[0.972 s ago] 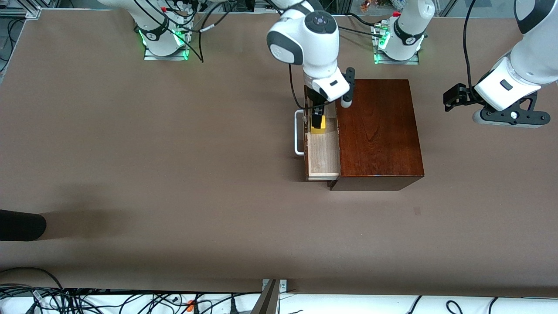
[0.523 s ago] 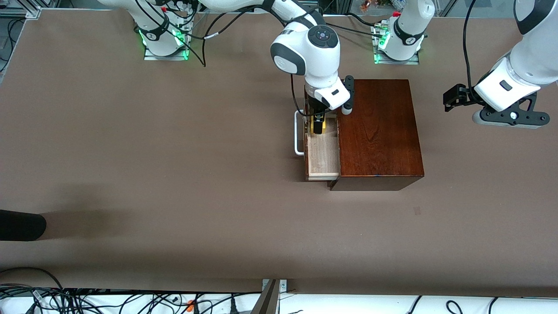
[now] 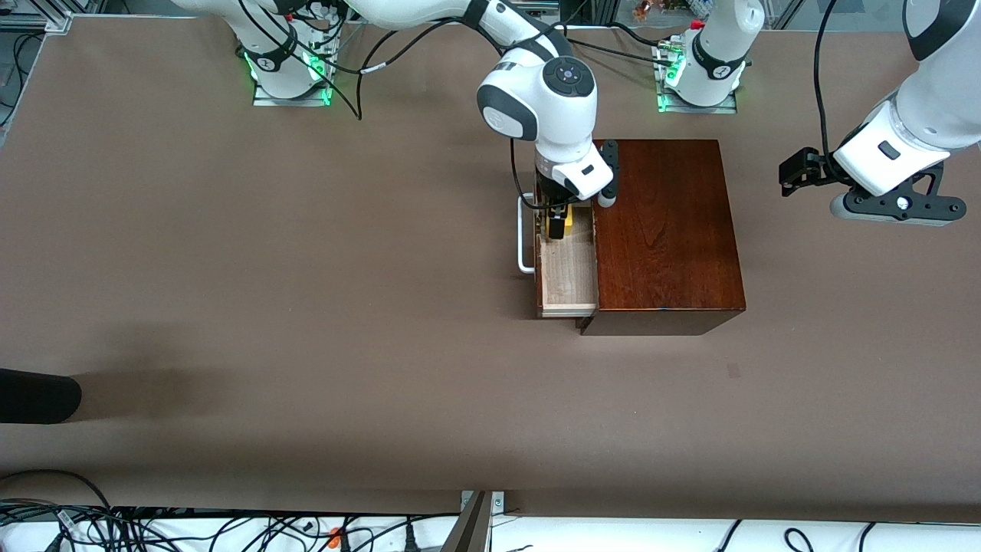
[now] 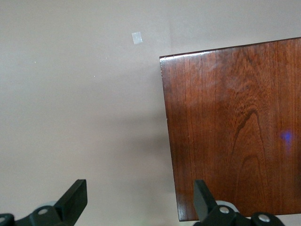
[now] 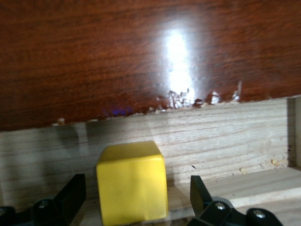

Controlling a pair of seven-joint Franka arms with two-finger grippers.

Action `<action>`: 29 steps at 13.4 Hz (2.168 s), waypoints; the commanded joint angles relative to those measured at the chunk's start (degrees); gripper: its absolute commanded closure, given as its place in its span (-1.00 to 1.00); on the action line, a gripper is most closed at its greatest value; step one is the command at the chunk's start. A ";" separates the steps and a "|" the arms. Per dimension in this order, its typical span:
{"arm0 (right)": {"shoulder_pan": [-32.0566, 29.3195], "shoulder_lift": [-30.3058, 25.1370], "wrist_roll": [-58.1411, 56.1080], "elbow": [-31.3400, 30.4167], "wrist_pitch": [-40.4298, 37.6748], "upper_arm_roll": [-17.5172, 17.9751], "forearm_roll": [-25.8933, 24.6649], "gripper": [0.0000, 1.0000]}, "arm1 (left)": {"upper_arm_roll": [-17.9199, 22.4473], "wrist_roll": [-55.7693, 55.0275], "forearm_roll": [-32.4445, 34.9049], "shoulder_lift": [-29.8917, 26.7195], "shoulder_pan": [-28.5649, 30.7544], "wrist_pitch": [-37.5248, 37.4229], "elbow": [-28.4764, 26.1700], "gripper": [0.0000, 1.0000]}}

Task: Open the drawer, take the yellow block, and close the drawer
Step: 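Lower the right gripper and close it on the yellow cube, then lift the yellow cube out and carry it beside the box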

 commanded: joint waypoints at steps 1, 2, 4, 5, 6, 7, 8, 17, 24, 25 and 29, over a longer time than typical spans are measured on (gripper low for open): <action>0.36 1.08 -0.98 1.98 -1.63 -0.39 -0.88 -0.83 | 0.21 -0.42 -1.48 0.19 -0.34 -0.97 0.89 -1.00; 0.27 1.08 -0.98 2.07 -1.90 -0.39 -0.88 -0.62 | 0.21 -0.42 -1.48 0.19 -0.34 -0.97 0.89 -1.00; 0.36 0.99 -0.90 2.07 -2.16 -0.47 -0.88 -0.04 | 0.21 -0.42 -1.48 0.19 -0.34 -0.97 0.89 -1.00; 0.36 0.99 -0.90 2.16 -2.34 -0.47 -0.88 0.22 | 0.21 -0.42 -1.48 0.11 -0.34 -0.97 0.89 -1.00; 0.36 0.82 -0.90 2.24 -2.51 -0.56 -0.88 0.44 | 0.21 -0.42 -1.48 0.19 -0.34 -0.97 0.89 -1.00; 0.36 0.56 -0.90 2.33 -3.21 -0.56 -0.88 0.56 | 0.21 -0.33 -1.48 0.11 -0.34 -1.14 0.89 -1.00; 0.36 0.47 -0.90 2.59 -4.61 -0.65 -0.79 0.72 | 0.21 -0.16 -1.48 0.10 -0.34 -1.14 0.89 -1.00; 0.36 -3.39 0.16 9.18 -16.21 -0.12 -0.18 1.00 | 0.21 -0.24 -1.48 0.10 -0.43 -1.14 0.98 -1.00; -8.94 -13.32 -0.19 9.10 -24.13 -0.30 7.55 1.00 | 0.21 -0.16 -1.48 0.19 -0.43 -1.14 0.98 -1.00; -10.26 -14.03 -0.45 8.93 -25.18 -0.47 7.64 1.00 | 0.21 -0.07 -1.48 0.19 -0.34 -1.14 0.98 -1.00; -19.57 -15.97 -1.69 8.84 -32.12 -0.74 13.17 1.00 | 0.21 0.02 -1.48 0.19 -0.34 -1.14 0.98 -1.00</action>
